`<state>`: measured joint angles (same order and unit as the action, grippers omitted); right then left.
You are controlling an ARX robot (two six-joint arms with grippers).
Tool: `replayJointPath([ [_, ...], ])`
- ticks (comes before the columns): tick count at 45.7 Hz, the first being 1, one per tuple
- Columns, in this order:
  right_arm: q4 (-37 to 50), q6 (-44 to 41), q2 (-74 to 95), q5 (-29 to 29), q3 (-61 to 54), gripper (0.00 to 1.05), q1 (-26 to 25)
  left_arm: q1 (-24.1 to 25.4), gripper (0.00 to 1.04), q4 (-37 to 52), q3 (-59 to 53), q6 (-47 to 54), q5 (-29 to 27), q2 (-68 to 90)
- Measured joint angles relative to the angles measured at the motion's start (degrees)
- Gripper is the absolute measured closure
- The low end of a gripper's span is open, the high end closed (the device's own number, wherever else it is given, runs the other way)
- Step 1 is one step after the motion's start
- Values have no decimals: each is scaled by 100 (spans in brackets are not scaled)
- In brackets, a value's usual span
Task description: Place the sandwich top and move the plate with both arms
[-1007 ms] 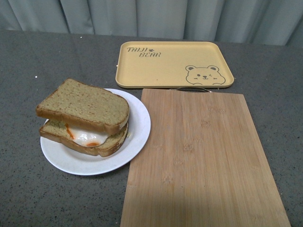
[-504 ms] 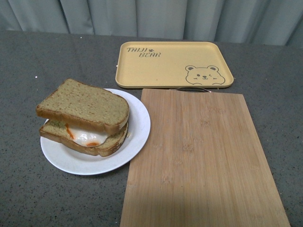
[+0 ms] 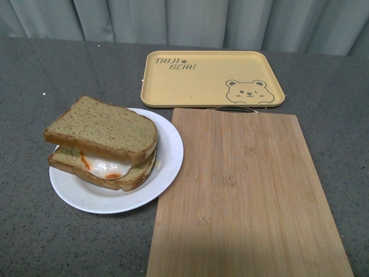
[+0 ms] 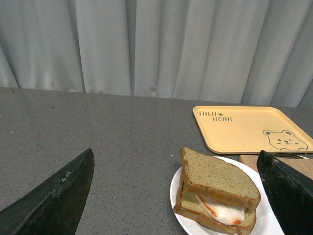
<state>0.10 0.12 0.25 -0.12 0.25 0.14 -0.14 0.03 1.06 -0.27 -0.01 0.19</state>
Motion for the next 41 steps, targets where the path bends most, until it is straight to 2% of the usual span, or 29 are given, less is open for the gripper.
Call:
replayJointPath([
  [38,0,0,0,0,2,9,0,0,7,0,0,0,0,0],
  [41,0,0,0,2,2,9,0,39,7,-684,236,-348,168,334],
])
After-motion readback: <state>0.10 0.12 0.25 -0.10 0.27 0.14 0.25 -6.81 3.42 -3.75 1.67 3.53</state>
